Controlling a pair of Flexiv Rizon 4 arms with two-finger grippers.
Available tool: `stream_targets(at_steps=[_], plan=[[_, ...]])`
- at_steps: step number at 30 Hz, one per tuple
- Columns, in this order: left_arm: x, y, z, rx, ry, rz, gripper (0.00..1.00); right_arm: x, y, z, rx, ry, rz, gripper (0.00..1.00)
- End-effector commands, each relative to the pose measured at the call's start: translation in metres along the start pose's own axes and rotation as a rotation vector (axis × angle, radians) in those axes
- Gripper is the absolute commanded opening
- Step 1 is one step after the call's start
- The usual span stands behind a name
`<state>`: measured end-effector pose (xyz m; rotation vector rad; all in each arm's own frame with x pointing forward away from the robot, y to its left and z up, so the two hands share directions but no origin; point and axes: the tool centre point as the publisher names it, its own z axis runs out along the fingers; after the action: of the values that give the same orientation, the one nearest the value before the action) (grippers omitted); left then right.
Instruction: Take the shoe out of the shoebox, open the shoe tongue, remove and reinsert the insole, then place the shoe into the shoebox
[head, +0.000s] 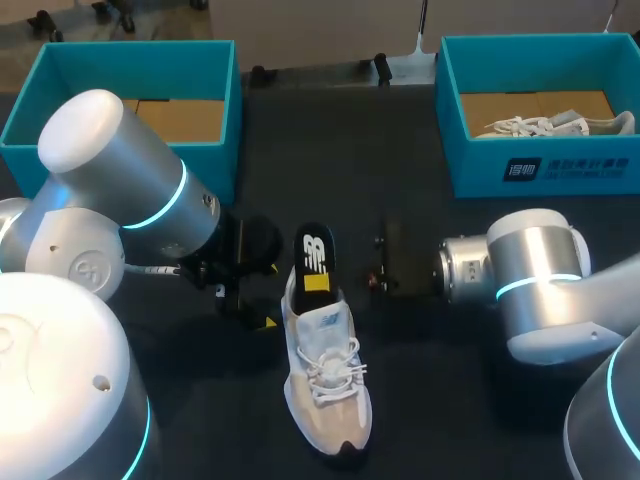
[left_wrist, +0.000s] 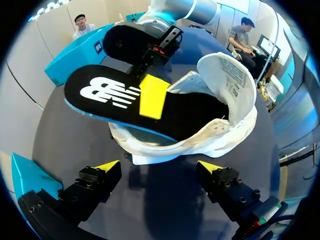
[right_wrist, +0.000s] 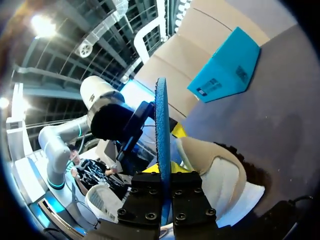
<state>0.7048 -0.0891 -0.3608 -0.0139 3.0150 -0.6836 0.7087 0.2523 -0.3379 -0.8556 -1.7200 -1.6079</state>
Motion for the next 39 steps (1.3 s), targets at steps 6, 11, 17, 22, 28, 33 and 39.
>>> stream_targets(at_steps=[6, 11, 17, 22, 28, 33, 39], plan=[[0.001, 0.001, 0.000, 0.002, -0.001, 0.001, 1.00, 0.003, -0.025, -0.001, -0.025, -0.027, 0.037, 0.00], [0.001, 0.001, 0.000, 0.002, -0.001, 0.001, 1.00, 0.008, -0.029, -0.001, -0.038, -0.014, 0.010, 0.00], [0.001, 0.001, 0.000, 0.002, -0.001, 0.001, 1.00, 0.014, -0.015, 0.004, -0.022, -0.013, -0.054, 0.34], [0.001, 0.001, 0.000, 0.002, -0.001, 0.001, 1.00, 0.018, -0.007, 0.005, -0.014, -0.010, -0.085, 0.40], [0.001, 0.001, 0.000, 0.002, -0.001, 0.001, 1.00, 0.021, 0.000, 0.005, -0.004, -0.011, -0.103, 0.35], [0.001, 0.001, 0.000, 0.002, -0.001, 0.001, 1.00, 0.020, 0.005, 0.005, 0.004, -0.013, -0.109, 0.32], [0.001, 0.001, 0.000, 0.002, -0.001, 0.001, 1.00, 0.017, 0.018, 0.004, 0.009, -0.012, -0.121, 0.29]])
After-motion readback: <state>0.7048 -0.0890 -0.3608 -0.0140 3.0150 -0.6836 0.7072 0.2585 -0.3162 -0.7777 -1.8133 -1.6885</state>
